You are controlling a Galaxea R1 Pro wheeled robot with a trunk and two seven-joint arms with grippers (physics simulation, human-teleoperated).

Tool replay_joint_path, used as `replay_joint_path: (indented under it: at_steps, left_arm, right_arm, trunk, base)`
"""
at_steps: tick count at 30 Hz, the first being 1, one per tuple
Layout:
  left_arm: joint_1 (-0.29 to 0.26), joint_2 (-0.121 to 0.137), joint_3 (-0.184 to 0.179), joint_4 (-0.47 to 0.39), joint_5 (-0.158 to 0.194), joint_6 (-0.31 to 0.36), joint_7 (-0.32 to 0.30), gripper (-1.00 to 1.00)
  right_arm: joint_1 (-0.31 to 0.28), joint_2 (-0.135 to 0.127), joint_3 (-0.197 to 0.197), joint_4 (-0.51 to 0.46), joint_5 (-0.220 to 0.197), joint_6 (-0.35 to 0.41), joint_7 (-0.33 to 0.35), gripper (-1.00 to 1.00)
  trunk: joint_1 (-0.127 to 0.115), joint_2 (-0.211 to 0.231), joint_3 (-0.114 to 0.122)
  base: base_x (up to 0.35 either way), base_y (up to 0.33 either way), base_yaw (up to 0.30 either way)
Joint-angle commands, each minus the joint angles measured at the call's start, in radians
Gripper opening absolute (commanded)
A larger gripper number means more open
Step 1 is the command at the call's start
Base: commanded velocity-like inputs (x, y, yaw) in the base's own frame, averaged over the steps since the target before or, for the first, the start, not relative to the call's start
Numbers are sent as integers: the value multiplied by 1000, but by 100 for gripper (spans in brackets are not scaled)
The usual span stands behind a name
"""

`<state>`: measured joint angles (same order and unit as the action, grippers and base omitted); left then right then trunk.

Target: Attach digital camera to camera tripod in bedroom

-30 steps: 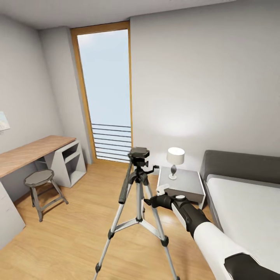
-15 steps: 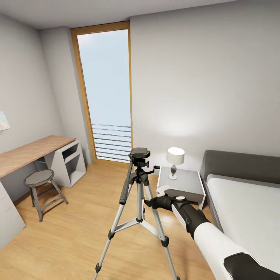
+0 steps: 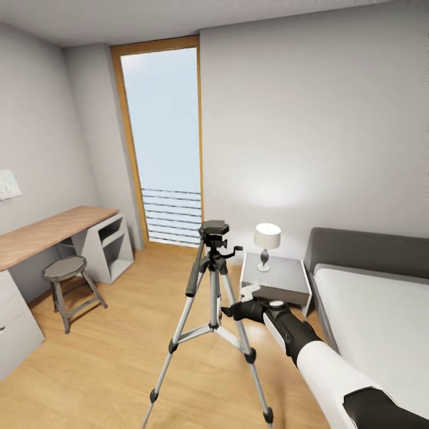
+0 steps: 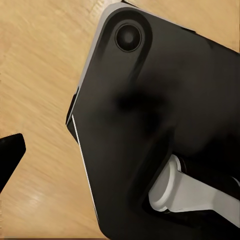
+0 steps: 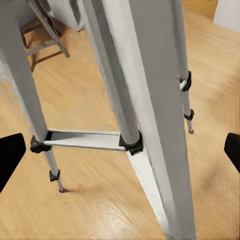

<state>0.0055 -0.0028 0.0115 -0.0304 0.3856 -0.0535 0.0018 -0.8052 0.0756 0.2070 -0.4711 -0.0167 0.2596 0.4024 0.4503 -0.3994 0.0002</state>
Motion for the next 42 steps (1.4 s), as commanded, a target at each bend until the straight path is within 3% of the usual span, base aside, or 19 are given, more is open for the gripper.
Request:
replay_joint_path:
  at_steps: [1,19,42]
  left_arm:
    - [1,0,1,-1,4,-2,0,100]
    - [1,0,1,-1,5,-2,1,100]
    - [1,1,1,-1,6,-2,1,100]
  right_arm:
    - [0,0,2,-1,-2,6,1,100]
    - [0,0,2,-1,-2,6,0,100]
    - [0,5,4,-2,1,7,-32,100]
  trunk:
    - [0,-1,0]
    - [0,-1,0]
    - [0,-1,0]
  base:
    - [-324,0,0]
    - [-316,0,0]
    - [-21,0,0]
